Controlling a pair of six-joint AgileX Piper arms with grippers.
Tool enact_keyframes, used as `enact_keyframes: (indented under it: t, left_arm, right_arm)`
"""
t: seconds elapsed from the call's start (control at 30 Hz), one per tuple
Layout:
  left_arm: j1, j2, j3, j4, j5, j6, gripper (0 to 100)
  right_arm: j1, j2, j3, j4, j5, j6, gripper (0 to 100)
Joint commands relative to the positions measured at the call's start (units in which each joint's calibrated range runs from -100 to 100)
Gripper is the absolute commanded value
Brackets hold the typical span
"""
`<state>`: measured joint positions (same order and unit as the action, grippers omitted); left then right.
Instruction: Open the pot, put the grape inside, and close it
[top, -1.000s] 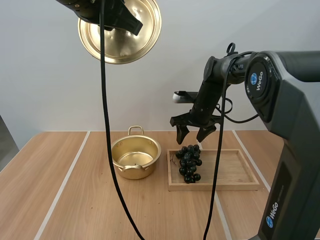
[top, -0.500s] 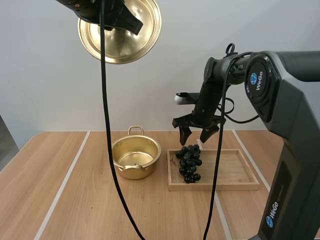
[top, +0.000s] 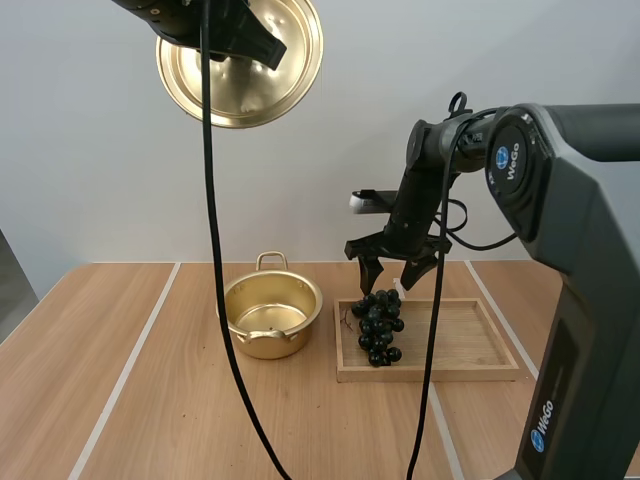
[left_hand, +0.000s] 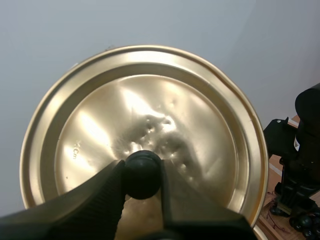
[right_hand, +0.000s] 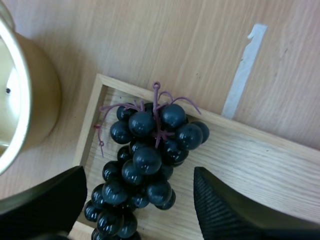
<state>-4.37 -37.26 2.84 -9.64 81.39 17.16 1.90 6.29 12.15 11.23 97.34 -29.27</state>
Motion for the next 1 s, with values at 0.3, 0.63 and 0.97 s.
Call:
enact_keyframes:
  t: [0.3,0.63,0.97]
  left_arm:
    - [-0.25,-0.34,-0.52,-0.33,-2.06,-0.93,0]
    - [-0.25,-0.34,-0.52,-0.33,-2.58,-0.96,0]
    - [-0.25,-0.34,-0.52,-0.33,-2.58,-0.96,0]
  right_arm:
    - [0.16,4.78,0.16,0.61,0.22,0.22,100]
    - [2.25,9.37,0.16,0.37,-2.73,0.22,100]
    - [2.35,12.19,0.16,0.59,-4.66,0.22,65]
